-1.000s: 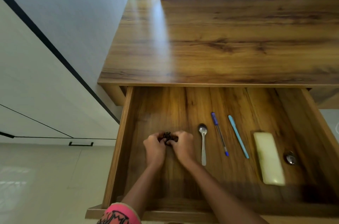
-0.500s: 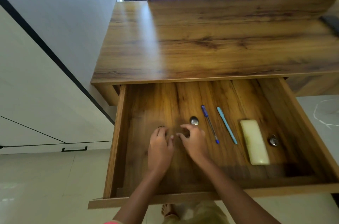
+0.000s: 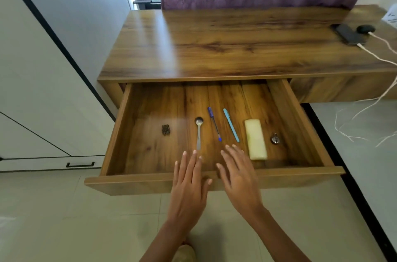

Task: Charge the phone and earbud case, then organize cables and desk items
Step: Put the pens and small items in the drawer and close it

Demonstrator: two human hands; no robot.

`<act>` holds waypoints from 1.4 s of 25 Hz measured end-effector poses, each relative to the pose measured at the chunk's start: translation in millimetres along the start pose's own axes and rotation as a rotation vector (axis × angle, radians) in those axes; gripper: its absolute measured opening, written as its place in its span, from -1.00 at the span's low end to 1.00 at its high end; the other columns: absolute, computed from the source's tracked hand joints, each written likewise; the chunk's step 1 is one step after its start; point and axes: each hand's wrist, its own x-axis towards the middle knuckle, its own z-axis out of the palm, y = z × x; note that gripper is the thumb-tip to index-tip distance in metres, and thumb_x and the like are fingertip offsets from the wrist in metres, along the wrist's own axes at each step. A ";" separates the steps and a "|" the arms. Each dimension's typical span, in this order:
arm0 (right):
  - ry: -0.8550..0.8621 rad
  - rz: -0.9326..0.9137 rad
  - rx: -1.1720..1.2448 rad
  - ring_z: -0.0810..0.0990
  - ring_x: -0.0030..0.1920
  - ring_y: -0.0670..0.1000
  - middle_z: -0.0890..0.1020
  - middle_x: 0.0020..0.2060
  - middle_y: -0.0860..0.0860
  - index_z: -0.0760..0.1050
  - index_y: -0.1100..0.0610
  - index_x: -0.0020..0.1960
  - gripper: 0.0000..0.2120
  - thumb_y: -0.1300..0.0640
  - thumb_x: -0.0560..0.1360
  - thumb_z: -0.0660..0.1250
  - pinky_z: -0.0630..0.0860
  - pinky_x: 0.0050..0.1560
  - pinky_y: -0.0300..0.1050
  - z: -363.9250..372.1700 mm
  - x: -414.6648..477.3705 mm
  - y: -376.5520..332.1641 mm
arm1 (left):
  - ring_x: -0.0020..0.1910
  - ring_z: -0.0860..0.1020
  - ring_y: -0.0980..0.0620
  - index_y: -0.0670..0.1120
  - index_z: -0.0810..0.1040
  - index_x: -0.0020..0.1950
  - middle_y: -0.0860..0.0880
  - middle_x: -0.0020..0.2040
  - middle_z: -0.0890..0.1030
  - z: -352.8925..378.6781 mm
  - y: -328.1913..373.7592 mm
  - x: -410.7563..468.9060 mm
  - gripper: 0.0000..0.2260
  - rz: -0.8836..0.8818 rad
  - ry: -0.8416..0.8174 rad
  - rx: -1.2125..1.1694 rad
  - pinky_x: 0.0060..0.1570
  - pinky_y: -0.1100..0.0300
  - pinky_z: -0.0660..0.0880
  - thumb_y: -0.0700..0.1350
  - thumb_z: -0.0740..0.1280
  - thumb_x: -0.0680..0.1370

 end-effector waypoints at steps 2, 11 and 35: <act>-0.050 -0.069 -0.070 0.23 0.43 0.07 0.40 0.36 0.13 0.34 0.21 0.35 -0.52 -0.06 0.57 0.07 0.12 0.43 0.01 -3.2 -26.7 11.5 | 0.49 0.06 -0.10 -0.16 0.11 0.46 -0.14 0.47 0.21 10.4 8.5 -18.4 -0.48 0.013 -0.011 0.073 0.46 -0.04 0.00 0.07 0.04 0.58; -0.209 -0.110 -0.274 -0.18 0.51 0.08 -0.02 0.50 0.15 -0.18 0.23 0.50 -0.21 -0.25 0.51 0.00 -0.16 0.47 0.00 23.9 -66.4 30.1 | 0.50 -0.04 -0.17 -0.24 0.00 0.50 -0.22 0.51 0.05 30.8 12.7 -37.2 -0.24 -0.049 -0.096 0.200 0.48 -0.07 -0.05 0.04 0.32 0.47; -0.218 -0.014 -0.302 0.07 0.46 0.17 0.13 0.45 0.18 -0.02 0.25 0.48 0.08 -0.25 0.23 0.44 -0.11 0.45 0.02 93.7 108.5 60.3 | 0.50 -0.07 -0.17 -0.25 0.03 0.48 -0.22 0.50 0.04 65.3 -41.9 142.2 -0.45 -0.028 0.027 0.213 0.45 -0.04 -0.13 -0.13 -0.07 0.49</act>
